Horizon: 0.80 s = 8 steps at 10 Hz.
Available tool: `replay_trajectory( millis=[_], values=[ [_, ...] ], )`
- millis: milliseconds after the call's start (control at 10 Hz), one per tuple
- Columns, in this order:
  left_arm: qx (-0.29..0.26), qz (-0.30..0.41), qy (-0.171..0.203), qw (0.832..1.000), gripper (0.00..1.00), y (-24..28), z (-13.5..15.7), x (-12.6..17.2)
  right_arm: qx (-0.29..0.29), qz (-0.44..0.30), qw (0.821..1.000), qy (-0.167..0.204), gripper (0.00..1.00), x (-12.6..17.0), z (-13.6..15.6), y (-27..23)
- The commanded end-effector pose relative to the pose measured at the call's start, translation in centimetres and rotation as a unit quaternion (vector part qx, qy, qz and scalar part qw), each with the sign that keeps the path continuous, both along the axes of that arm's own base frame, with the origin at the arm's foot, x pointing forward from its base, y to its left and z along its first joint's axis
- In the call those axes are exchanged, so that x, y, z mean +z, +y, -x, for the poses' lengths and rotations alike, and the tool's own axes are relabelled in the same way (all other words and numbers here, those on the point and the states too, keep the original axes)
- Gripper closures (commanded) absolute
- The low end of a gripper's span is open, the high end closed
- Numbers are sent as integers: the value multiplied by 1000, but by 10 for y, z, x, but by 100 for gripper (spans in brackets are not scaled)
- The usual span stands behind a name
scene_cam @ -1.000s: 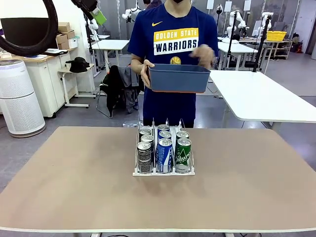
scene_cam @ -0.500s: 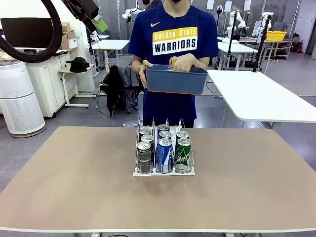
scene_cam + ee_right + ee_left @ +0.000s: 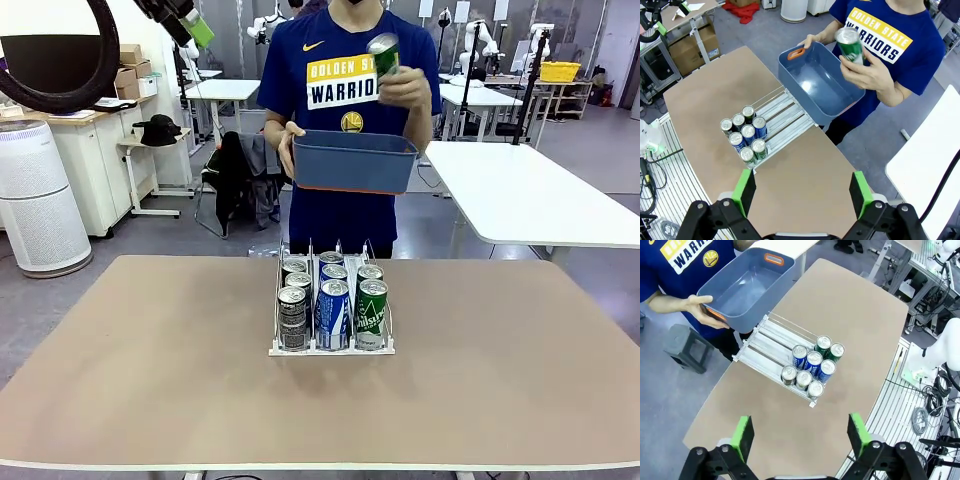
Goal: Fill the beverage cans into the dispenser.
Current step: Pick up the Sprite handed by the human.
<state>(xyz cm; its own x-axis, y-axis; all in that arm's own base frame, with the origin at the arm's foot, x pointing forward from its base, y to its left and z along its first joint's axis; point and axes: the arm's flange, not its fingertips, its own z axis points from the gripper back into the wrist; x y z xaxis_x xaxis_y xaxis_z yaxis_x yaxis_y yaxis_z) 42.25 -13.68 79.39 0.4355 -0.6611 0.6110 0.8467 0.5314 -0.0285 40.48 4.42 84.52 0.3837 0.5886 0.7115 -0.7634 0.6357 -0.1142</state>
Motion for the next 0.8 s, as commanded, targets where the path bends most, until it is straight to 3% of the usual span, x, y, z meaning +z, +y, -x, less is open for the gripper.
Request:
replay_trajectory(
  millis=[0, 700],
  values=[
    [-4, 8, -4, 1000, 0, 3, -1, -4, 3, -1, 1000, 3, 0, -1, 1, 2],
    [-4, 8, -4, 1000, 0, 3, -1, -4, 3, -1, 1000, 3, 0, -1, 1, 2]
  ],
)
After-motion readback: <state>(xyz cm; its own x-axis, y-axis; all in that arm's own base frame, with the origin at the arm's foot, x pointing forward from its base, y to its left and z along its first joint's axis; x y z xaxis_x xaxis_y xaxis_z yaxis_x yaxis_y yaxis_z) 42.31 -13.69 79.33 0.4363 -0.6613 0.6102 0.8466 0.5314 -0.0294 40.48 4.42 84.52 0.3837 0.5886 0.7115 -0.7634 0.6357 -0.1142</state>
